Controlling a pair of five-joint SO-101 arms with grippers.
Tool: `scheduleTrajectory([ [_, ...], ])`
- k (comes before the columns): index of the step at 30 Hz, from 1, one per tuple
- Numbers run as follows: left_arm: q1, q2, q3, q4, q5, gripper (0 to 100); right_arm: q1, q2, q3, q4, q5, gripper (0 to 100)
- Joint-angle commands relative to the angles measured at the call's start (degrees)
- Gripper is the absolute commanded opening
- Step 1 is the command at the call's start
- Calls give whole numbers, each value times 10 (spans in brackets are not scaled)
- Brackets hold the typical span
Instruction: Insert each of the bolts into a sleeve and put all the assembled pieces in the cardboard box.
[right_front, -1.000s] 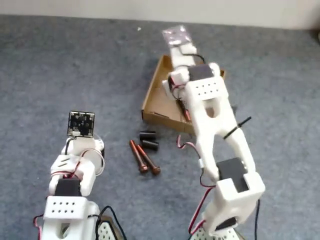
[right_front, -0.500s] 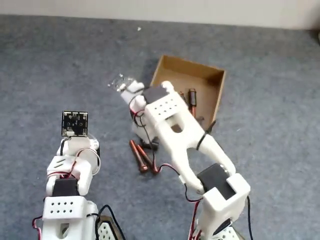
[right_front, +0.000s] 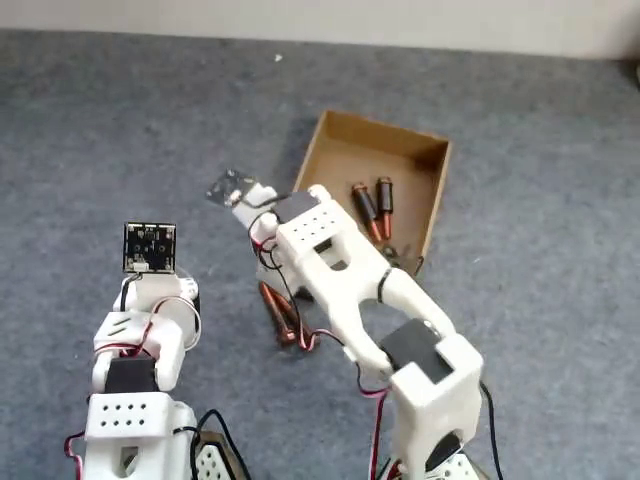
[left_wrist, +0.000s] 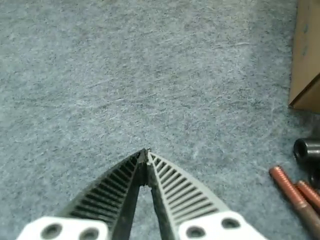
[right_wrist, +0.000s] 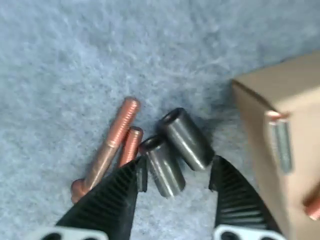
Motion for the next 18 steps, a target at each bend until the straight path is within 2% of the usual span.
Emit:
scheduleTrajectory([
  [1, -7, -4, -7, -13, -9, 7, -7, 7, -19, -19, 16, 199],
  [13, -6, -4, -7, -13, -9, 7, 7, 90, -64, -48, 11, 198],
  [18, -6, -4, -7, -13, -9, 7, 12, 70, -64, -45, -5, 198],
])
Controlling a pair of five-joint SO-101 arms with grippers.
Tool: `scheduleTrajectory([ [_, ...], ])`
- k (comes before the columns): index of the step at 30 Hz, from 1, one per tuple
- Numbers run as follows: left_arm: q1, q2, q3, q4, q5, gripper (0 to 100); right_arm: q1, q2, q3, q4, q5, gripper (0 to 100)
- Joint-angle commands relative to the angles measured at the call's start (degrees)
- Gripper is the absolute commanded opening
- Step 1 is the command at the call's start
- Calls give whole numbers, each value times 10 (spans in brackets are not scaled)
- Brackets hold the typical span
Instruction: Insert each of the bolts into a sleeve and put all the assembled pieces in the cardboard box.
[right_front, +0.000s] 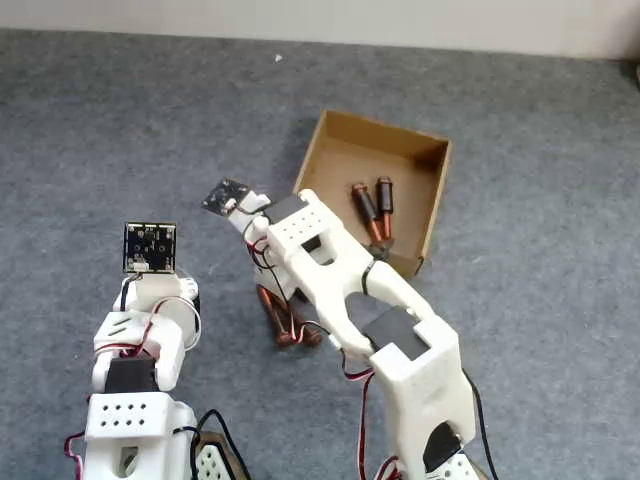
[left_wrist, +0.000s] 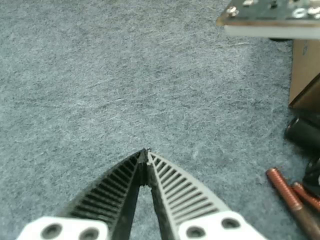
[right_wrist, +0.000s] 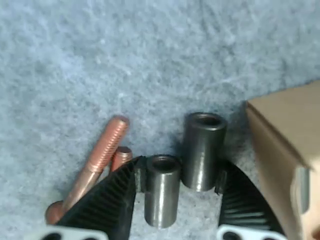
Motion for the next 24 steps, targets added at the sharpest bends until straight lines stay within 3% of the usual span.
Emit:
scheduleTrajectory([
  [1, -5, -4, -7, -13, -9, 7, 13, -21, -22, -17, -22, 198],
  [13, -5, -4, -6, -13, -9, 7, 12, -29, -16, 63, -30, 197],
  [18, -5, -4, -6, -13, -9, 7, 10, -30, -15, 82, -30, 139],
  [24, -5, -4, -6, -13, -9, 7, 15, -31, -16, 124, -31, 187],
])
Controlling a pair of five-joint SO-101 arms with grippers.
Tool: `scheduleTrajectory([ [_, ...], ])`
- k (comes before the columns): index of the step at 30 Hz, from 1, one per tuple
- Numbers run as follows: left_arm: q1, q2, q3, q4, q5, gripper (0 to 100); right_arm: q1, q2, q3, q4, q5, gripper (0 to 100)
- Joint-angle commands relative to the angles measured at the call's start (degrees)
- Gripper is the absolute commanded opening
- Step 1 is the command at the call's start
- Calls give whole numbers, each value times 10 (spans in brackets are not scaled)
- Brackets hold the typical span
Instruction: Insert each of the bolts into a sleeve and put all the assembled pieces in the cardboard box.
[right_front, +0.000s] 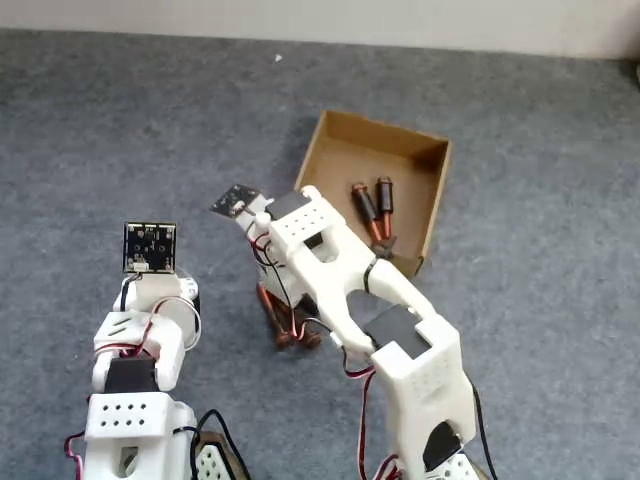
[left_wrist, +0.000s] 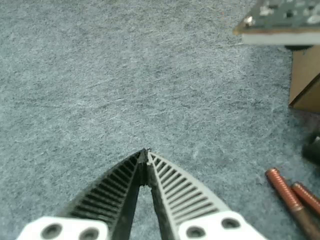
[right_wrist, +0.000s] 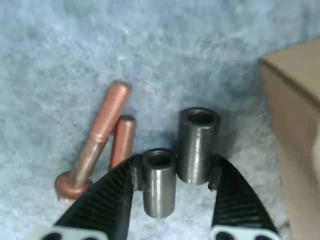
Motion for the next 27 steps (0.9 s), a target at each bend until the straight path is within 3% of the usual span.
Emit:
scheduleTrajectory([
  [1, -5, -4, -6, -13, -9, 7, 11, -24, -9, 35, -5, 220],
  [3, -5, -4, -6, -13, -9, 7, 13, -25, -9, 40, -5, 267],
  [12, -6, -4, -6, -13, -9, 7, 11, -25, -7, 52, -3, 265],
  [21, -6, -4, -6, -13, -9, 7, 4, -22, 20, 47, 0, 99],
  [27, -6, -4, -6, -13, -9, 7, 6, -27, 20, 40, 40, 3],
])
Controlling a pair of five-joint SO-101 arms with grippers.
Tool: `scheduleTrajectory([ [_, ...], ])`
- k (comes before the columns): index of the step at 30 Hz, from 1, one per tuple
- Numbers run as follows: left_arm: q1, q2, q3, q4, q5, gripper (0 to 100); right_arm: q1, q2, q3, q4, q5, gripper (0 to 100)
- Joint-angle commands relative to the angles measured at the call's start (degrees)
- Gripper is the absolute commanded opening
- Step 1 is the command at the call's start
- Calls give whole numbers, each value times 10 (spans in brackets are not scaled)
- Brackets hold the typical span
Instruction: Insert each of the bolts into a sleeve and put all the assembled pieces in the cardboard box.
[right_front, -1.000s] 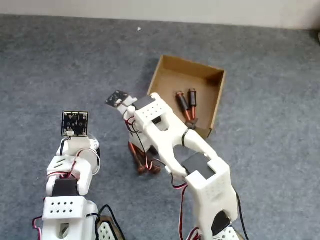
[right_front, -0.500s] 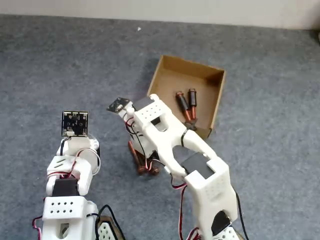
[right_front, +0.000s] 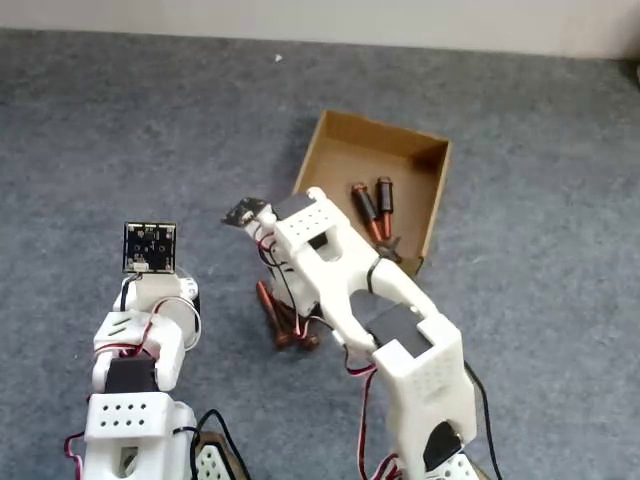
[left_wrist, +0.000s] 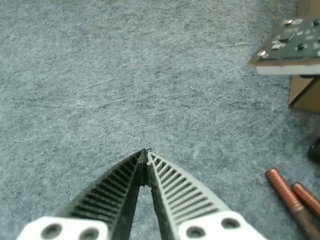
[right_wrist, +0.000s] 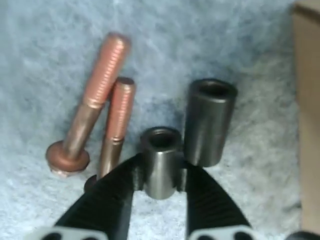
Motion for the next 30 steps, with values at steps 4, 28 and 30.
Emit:
scheduleTrajectory([
  [4, -7, -4, -6, -13, -9, 7, 6, -91, 15, 3, 12, 6],
  [28, 30, 3, -267, 276, -147, 8, 259, -668, 462, -187, -131, 6],
  [30, 58, 3, -284, 312, -175, 8, 272, -682, 499, -225, -156, 6],
])
